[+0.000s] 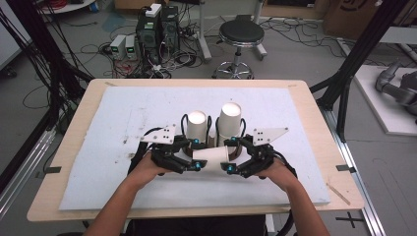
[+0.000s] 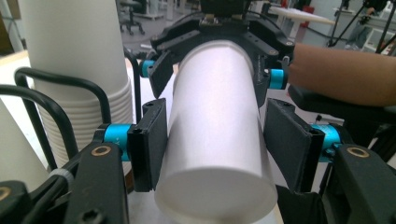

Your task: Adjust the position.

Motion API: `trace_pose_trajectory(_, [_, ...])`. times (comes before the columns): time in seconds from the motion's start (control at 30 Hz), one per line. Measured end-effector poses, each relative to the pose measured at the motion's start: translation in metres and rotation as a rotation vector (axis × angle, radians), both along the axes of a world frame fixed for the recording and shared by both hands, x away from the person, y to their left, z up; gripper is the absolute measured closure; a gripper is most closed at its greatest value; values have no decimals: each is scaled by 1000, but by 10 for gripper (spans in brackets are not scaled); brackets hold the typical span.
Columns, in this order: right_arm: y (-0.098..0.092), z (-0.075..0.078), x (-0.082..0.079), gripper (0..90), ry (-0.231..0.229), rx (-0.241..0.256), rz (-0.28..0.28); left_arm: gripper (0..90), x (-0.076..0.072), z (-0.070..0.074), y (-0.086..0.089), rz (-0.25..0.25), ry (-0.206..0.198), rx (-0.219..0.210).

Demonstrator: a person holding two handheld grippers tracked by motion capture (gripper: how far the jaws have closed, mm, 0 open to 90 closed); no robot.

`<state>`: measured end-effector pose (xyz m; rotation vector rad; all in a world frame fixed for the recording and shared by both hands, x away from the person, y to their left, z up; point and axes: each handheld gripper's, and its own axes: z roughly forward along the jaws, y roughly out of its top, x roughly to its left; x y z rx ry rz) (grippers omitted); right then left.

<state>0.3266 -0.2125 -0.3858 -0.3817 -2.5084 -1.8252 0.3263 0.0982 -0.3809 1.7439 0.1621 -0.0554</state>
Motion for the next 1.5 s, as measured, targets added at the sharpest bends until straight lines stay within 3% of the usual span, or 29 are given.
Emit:
trace_pose_trajectory(0.13, [1,-1,-1,300,-9,1,47,413,0,-1,1,3,0,-1])
trace_pose_trajectory(0.3, [-1,0,-1,389,-34,-5,60,424,-1,-3,1,1,3,13])
trace_pose_trajectory(0.43, [-3,1,-1,407,-44,-14,68,407,-2,-4,-2,3,8,34])
trace_pose_trajectory(0.47, [-3,1,-1,409,-46,-15,69,396,-2,-4,-2,5,7,40])
trace_pose_trajectory(0.53, [-2,1,-2,412,-49,-9,73,285,-3,-4,-6,25,25,68])
trace_pose_trajectory(0.63, [-3,1,-2,414,-52,-14,74,246,-3,-7,-10,20,21,115])
trace_pose_trajectory(0.7, [-3,2,-2,415,-52,-14,75,248,-4,-8,-12,18,16,133])
trace_pose_trajectory(0.73, [-4,2,-2,415,-55,-15,76,277,-4,-9,-12,5,15,131])
trace_pose_trajectory(0.77, [-3,2,-2,416,-55,-16,76,366,-4,-9,-13,-3,5,128])
trace_pose_trajectory(0.8, [-3,3,-2,416,-55,-16,77,367,-3,-9,-12,-7,7,127])
trace_pose_trajectory(0.9, [-3,3,-2,354,-43,-8,70,367,-2,-9,-12,-11,10,104])
trace_pose_trajectory(0.97, [-2,3,-1,216,-16,21,35,364,-2,-8,-10,-6,7,70])
trace_pose_trajectory(1.0, [-2,3,-1,135,-4,36,-8,364,-2,-7,-8,-4,6,45])
trace_pose_trajectory(1.07, [-3,2,0,144,17,54,-10,364,-2,-5,-5,-5,8,18])
trace_pose_trajectory(1.13, [-2,1,0,186,7,65,2,364,-2,-5,-5,-4,4,20])
trace_pose_trajectory(1.2, [-1,2,-1,307,-18,63,42,365,-2,-6,-5,-4,5,25])
trace_pose_trajectory(1.27, [-1,3,-2,344,-38,60,46,368,-2,-8,-6,-4,14,29])
trace_pose_trajectory(1.4, [-2,2,-2,380,-57,23,57,361,-4,-10,-10,12,13,94])
trace_pose_trajectory(1.5, [-2,2,-2,392,-58,1,64,289,-5,-8,-10,41,15,110])
